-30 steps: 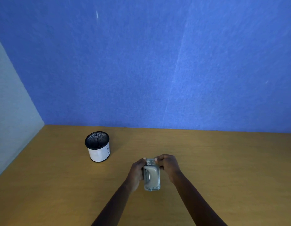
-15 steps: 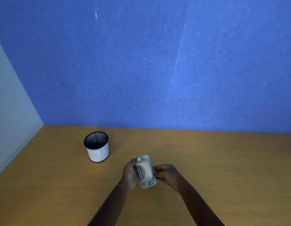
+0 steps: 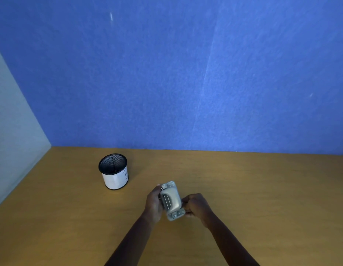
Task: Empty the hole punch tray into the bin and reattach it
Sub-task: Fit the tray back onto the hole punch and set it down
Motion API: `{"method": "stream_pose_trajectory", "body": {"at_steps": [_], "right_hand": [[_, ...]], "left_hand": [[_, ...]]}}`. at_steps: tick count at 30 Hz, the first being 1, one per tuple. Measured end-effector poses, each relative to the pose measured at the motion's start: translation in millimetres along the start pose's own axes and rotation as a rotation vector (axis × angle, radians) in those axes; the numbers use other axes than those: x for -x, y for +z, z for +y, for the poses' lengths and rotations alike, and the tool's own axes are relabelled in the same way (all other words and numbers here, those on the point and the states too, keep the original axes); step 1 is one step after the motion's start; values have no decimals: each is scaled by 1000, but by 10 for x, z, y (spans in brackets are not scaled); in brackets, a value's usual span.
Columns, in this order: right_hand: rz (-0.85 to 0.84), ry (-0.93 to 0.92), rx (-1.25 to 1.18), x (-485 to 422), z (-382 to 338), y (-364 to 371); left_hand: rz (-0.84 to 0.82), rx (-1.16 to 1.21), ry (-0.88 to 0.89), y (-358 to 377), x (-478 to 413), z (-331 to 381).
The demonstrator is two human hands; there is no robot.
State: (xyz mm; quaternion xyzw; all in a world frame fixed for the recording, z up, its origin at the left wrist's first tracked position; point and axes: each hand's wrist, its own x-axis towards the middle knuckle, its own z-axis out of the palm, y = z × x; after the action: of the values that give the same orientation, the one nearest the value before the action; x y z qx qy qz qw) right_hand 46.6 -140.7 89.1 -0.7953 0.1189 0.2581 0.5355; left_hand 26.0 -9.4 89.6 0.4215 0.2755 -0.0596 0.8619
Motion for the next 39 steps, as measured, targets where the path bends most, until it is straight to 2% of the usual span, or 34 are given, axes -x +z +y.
{"method": "stream_pose_trajectory", "body": {"at_steps": [4,8,12,18,25,34,39], "right_hand": [[-83,-105,-21,29,-45,-34],[30,-300,-47,15,-149,5],[98,-411,-51,48,-210,-13],[32,-425,-228,123,-235,-37],[59,-462,-212,121,-263,-82],[195,-512,-149,133,-252,-49],[141,-399,-174,112,-277,-66]], "left_hand": [[-85,-61,32,-43,-25,-2],[-188,-215,115,-51,-20,-31],[-242,-277,196,-44,10,-12],[-316,-343,282,-70,19,35],[-389,-375,327,-93,-27,6],[-309,-374,294,-38,9,-20],[-212,-373,235,-20,19,11]]}}
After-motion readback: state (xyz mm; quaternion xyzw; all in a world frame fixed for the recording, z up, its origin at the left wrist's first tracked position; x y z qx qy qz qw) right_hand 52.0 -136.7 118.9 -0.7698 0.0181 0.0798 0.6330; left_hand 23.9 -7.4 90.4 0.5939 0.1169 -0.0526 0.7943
